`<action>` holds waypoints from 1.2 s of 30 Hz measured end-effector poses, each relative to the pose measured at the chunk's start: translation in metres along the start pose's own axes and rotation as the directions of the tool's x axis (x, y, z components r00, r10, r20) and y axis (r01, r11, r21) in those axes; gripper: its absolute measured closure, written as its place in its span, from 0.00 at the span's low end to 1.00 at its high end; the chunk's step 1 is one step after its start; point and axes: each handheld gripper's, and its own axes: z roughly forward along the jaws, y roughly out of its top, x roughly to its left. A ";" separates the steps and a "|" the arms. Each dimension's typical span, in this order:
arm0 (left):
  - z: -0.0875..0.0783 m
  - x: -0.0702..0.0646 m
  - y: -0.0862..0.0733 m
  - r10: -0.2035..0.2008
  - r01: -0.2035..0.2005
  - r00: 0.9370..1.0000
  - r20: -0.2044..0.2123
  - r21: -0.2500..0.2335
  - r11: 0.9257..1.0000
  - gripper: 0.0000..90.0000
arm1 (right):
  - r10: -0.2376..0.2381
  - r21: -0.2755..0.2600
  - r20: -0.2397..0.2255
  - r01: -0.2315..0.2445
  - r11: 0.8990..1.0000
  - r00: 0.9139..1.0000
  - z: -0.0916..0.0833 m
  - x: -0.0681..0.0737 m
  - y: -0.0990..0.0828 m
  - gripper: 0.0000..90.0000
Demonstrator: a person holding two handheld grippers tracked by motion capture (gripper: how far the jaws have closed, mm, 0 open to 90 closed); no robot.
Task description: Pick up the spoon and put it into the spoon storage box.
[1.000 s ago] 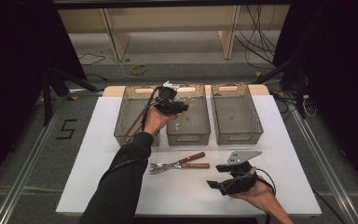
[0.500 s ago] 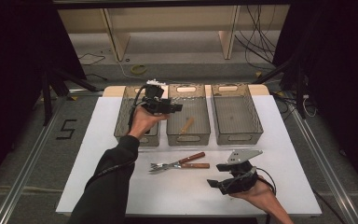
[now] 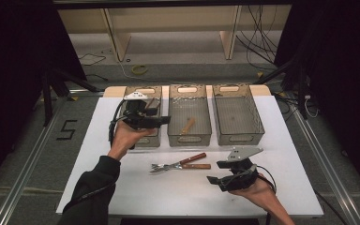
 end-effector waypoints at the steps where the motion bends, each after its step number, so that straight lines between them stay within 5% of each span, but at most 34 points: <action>1: -0.002 0.000 -0.003 0.000 0.000 1.000 0.001 -0.004 1.000 0.28 | -0.002 -0.001 0.001 0.002 1.000 1.000 0.001 0.000 0.001 0.37; 12: -0.022 -0.001 -0.042 -0.015 0.015 1.000 0.016 -0.015 1.000 0.26 | 0.017 0.000 0.032 -0.017 1.000 0.999 0.011 -0.005 0.009 0.38; 16: -0.025 -0.005 -0.051 0.010 -0.009 0.999 0.032 -0.025 1.000 0.25 | 0.026 -0.001 0.048 -0.026 1.000 0.999 0.017 -0.010 0.014 0.39; 36: -0.027 -0.023 -0.102 0.030 -0.029 0.999 0.033 -0.034 0.999 0.23 | 0.091 -0.003 0.117 -0.091 0.996 0.989 0.049 -0.038 0.028 0.53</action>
